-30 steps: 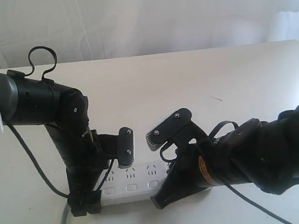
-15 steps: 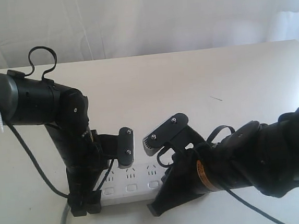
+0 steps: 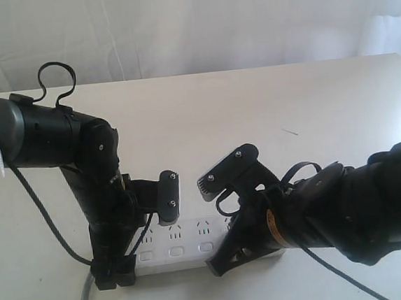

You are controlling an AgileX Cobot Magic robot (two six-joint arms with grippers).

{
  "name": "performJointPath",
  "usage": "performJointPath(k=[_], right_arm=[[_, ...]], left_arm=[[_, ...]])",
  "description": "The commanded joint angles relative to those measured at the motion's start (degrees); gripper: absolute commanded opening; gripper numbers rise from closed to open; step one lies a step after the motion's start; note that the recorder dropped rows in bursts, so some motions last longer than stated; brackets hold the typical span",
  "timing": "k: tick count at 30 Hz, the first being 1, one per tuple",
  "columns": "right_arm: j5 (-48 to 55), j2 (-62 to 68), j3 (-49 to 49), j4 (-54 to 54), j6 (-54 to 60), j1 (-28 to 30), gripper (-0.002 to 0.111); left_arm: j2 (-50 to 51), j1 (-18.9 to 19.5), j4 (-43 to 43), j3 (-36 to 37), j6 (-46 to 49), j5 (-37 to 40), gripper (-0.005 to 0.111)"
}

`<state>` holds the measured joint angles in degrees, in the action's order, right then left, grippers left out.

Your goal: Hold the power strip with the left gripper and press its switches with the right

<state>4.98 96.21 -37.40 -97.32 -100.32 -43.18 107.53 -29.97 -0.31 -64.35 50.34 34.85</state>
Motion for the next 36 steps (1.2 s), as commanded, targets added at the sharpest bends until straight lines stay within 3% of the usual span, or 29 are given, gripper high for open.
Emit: performJointPath(k=[1, 8, 36], right_arm=[[-0.94, 1.17, 2.19, 0.24, -0.40, 0.34, 0.000], [-4.98, 1.17, 3.15, 0.27, -1.35, 0.34, 0.000], [-4.98, -0.77, 1.57, 0.13, -1.74, 0.34, 0.000]], left_arm=[[1.87, -0.16, -0.49, 1.06, 0.84, 2.30, 0.000], [1.87, -0.16, -0.61, 1.06, 0.84, 2.30, 0.000], [1.87, -0.16, -0.88, 1.06, 1.08, 2.22, 0.000]])
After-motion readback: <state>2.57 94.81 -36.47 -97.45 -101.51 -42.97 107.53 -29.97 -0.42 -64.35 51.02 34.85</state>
